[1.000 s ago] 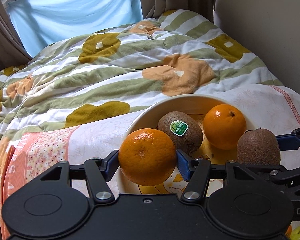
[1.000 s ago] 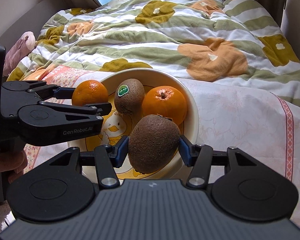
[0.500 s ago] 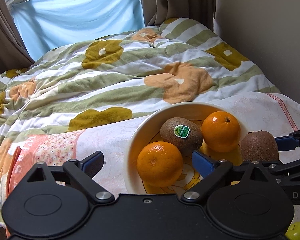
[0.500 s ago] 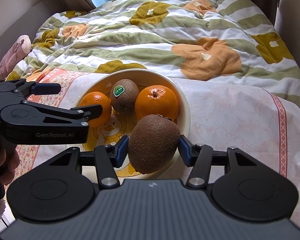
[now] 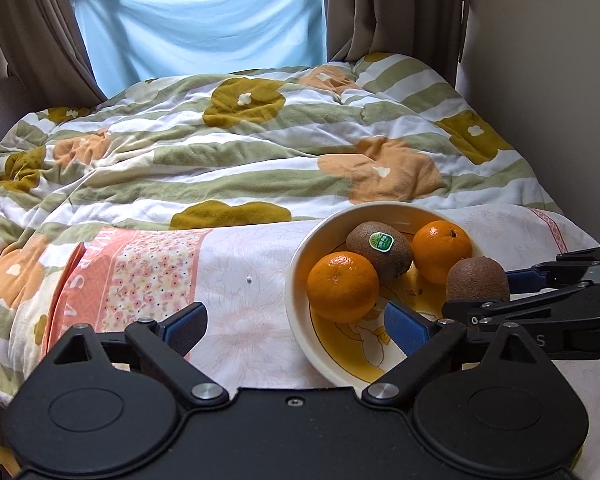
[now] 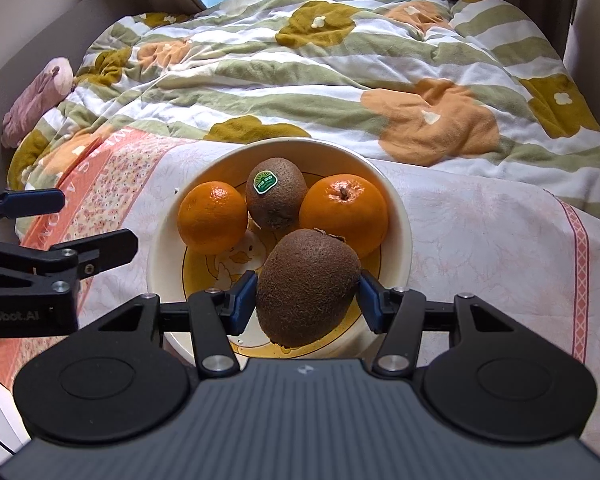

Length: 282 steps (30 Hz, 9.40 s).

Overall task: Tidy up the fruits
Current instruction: 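Open the left tool over the bowl while the right tool releases the brown kiwi beside it, then withdraw both tools from the bowl, then move the left tool to a green apple while the right tool approaches another green apple, then close the left tool on the green apple while the right tool grasps the other apple, then carry the apple in the left tool while the right tool carries its apple to the bowl, then open the left tool over the bowl while the right tool releases its apple there, then withdraw both tools toward the loose mandarins and tomatoes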

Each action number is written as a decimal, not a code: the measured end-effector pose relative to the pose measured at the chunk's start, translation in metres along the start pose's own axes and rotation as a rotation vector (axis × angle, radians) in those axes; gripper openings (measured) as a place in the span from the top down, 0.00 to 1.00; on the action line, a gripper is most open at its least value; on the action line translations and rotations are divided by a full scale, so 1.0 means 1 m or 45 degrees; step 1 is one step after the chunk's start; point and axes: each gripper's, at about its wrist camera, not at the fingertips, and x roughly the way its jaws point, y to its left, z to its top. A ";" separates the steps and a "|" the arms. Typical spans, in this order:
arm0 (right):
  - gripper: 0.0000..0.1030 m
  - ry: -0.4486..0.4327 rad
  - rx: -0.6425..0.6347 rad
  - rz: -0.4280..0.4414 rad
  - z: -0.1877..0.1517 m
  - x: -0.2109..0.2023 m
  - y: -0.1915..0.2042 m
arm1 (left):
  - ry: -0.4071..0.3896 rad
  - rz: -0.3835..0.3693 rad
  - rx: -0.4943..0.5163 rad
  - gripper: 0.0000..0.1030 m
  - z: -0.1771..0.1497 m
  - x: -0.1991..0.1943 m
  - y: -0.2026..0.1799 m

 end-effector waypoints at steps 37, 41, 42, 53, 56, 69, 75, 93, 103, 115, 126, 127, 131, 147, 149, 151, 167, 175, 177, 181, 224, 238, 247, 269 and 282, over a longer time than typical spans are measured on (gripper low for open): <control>0.00 -0.202 -0.124 -0.036 -0.013 -0.065 0.012 | -0.104 0.033 -0.059 0.05 -0.027 -0.060 0.005; 0.00 -0.257 -0.079 -0.117 -0.028 -0.101 0.019 | -0.159 0.026 -0.057 0.05 -0.034 -0.087 0.007; 0.00 -0.267 -0.066 -0.132 -0.033 -0.109 0.021 | -0.175 0.019 -0.052 0.05 -0.036 -0.093 0.007; 0.00 -0.332 0.094 -0.229 -0.108 -0.186 0.047 | -0.260 -0.077 0.034 0.05 -0.084 -0.157 0.010; 0.00 -0.336 0.139 -0.245 -0.128 -0.199 0.049 | -0.265 -0.125 0.072 0.05 -0.100 -0.166 0.004; 0.00 -0.285 0.244 -0.306 -0.189 -0.212 0.039 | -0.240 -0.367 0.292 0.05 -0.141 -0.160 -0.042; 0.00 -0.284 0.334 -0.314 -0.200 -0.191 0.018 | -0.216 -0.431 0.393 0.06 -0.149 -0.125 -0.077; 0.00 -0.253 0.480 -0.240 -0.205 -0.124 -0.018 | -0.084 -0.463 0.500 0.21 -0.156 -0.024 -0.130; 0.07 -0.216 0.515 -0.192 -0.200 -0.102 -0.021 | -0.061 -0.460 0.523 0.44 -0.157 -0.012 -0.135; 0.14 -0.178 0.530 -0.139 -0.194 -0.088 -0.023 | -0.061 -0.466 0.520 0.44 -0.158 -0.017 -0.129; 0.32 -0.142 0.516 -0.098 -0.192 -0.079 -0.022 | -0.077 -0.461 0.497 0.44 -0.157 -0.024 -0.127; 0.32 -0.143 0.513 -0.103 -0.192 -0.079 -0.021 | -0.080 -0.460 0.496 0.44 -0.157 -0.025 -0.127; 0.32 -0.148 0.520 -0.111 -0.195 -0.084 -0.020 | -0.090 -0.463 0.495 0.44 -0.156 -0.030 -0.126; 0.32 -0.253 0.497 -0.141 -0.175 -0.154 0.000 | -0.172 -0.473 0.417 0.44 -0.141 -0.084 -0.103; 0.32 -0.264 0.491 -0.143 -0.170 -0.166 0.005 | -0.185 -0.464 0.393 0.44 -0.137 -0.095 -0.095; 0.32 -0.276 0.488 -0.138 -0.165 -0.175 0.010 | -0.193 -0.457 0.359 0.44 -0.131 -0.106 -0.085; 0.32 -0.365 0.377 -0.060 -0.099 -0.195 0.051 | -0.285 -0.318 0.225 0.44 -0.082 -0.131 -0.012; 0.32 -0.334 0.335 -0.006 -0.053 -0.153 0.045 | -0.252 -0.255 0.183 0.44 -0.050 -0.092 0.005; 0.32 -0.317 0.322 -0.003 -0.041 -0.139 0.041 | -0.238 -0.252 0.186 0.44 -0.042 -0.078 0.005; 0.32 -0.276 0.305 0.014 -0.021 -0.111 0.030 | -0.196 -0.254 0.194 0.44 -0.030 -0.046 0.002; 0.32 -0.115 0.095 0.070 0.033 -0.010 0.011 | -0.030 -0.204 0.300 0.07 -0.025 0.009 -0.009; 0.31 -0.072 -0.020 0.070 0.023 0.026 0.029 | -0.008 -0.165 0.188 0.07 -0.023 0.013 0.012; 0.00 -0.159 -0.045 0.093 0.020 0.016 0.030 | -0.002 -0.153 0.165 0.07 -0.030 0.009 0.014; 0.00 -0.350 0.006 -0.016 -0.002 -0.103 0.050 | -0.199 -0.157 0.146 0.07 -0.041 -0.072 0.029; 0.00 -0.356 0.152 -0.127 -0.073 -0.160 0.077 | -0.261 -0.220 0.209 0.07 -0.087 -0.124 0.037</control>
